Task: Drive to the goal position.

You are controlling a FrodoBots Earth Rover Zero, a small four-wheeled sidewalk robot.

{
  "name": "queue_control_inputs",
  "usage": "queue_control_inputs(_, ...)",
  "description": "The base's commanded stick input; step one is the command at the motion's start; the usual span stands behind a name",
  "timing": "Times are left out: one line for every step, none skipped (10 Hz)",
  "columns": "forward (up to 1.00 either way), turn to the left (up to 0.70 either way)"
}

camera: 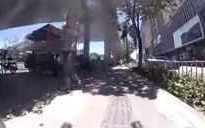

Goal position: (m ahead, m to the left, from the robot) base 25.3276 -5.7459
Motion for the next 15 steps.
queue_control_inputs(0.45,0.0)
queue_control_inputs(0.45,0.0)
queue_control_inputs(0.45,0.0)
queue_control_inputs(0.45,0.0)
queue_control_inputs(0.45,0.0)
queue_control_inputs(0.45,0.0)
queue_control_inputs(0.45,0.0)
queue_control_inputs(0.45,0.0)
queue_control_inputs(0.45,0.0)
queue_control_inputs(0.45,0.0)
queue_control_inputs(0.45,0.0)
queue_control_inputs(0.45,0.0)
queue_control_inputs(0.45,0.0)
queue_control_inputs(0.45,0.0)
queue_control_inputs(0.45,0.07)
